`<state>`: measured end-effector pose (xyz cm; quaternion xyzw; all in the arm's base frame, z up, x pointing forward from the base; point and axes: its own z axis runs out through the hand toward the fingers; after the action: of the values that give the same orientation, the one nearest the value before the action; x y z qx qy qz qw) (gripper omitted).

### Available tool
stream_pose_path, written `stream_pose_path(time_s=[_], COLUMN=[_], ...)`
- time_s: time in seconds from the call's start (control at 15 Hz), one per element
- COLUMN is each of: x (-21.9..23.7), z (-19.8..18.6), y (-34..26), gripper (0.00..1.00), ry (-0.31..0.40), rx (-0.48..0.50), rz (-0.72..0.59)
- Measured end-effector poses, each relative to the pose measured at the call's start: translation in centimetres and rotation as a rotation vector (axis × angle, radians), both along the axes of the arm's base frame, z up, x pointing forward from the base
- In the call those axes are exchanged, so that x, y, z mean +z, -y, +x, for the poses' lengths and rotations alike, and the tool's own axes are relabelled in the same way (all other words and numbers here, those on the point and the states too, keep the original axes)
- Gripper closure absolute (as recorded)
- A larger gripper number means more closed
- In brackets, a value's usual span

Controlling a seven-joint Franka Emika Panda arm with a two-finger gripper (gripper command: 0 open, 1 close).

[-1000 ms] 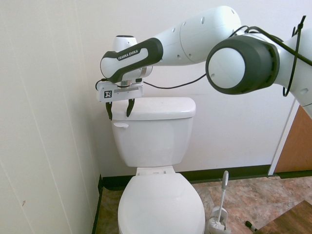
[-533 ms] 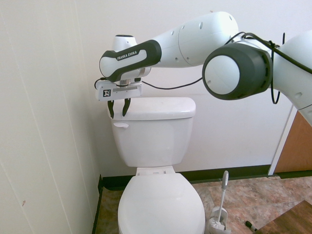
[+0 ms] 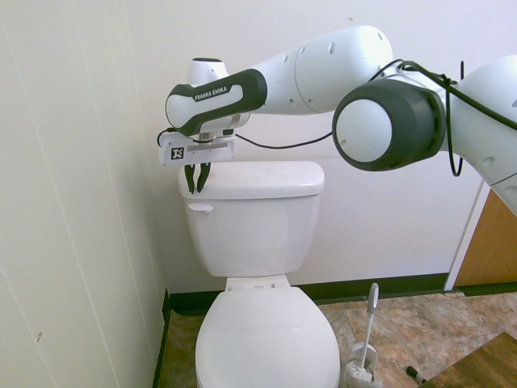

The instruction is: Flush the toilet

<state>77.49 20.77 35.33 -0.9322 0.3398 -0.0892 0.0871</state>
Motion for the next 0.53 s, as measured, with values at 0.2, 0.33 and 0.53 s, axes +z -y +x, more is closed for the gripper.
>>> stream_pose_path(time_s=[0.2,0.33,0.53], x=[-0.5,-1.6,-4.2], z=[0.2,0.3,0.5], y=[0.0,-0.3,-0.4], gripper=[1.0,1.0,1.0], ry=[0.005,0.004,-0.008], rx=[-0.002,-0.005,-0.011], rz=[0.02,0.038,0.051])
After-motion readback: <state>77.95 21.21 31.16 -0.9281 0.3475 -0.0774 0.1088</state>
